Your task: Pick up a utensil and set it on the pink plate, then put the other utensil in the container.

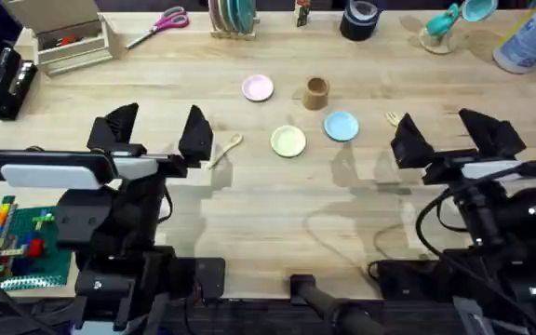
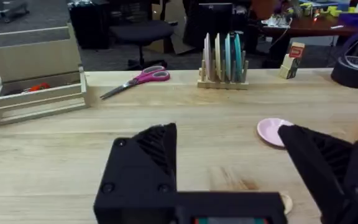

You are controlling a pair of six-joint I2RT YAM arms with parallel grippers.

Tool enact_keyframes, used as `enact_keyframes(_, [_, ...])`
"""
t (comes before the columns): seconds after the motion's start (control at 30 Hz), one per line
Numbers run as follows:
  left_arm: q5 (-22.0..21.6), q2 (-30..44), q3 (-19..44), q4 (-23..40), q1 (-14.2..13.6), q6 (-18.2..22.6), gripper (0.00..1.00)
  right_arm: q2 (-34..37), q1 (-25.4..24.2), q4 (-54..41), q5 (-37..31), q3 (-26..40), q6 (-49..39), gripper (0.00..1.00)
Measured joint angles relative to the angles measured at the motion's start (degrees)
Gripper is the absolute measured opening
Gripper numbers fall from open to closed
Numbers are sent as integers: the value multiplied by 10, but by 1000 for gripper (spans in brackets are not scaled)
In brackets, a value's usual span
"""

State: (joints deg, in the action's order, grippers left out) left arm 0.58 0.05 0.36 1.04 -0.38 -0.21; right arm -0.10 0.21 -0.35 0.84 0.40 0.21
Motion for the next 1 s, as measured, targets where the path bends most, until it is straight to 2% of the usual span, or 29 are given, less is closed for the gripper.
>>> enact_keyframes(0.47, [4, 0, 0, 0, 0, 0, 994, 0, 0, 1, 0, 0, 0, 998])
enact_keyframes(0.73, [26, 0, 1, -2, 0, 6, 995, 0, 0, 12, 39, 3, -7, 998])
enact_keyframes(0.87, [38, 0, 22, 37, 0, 8, 994, 1, 0, -23, 52, 34, -9, 997])
enact_keyframes(1.0, [44, 0, 81, 110, 0, 9, 994, 1, 0, -95, 58, 100, -9, 997])
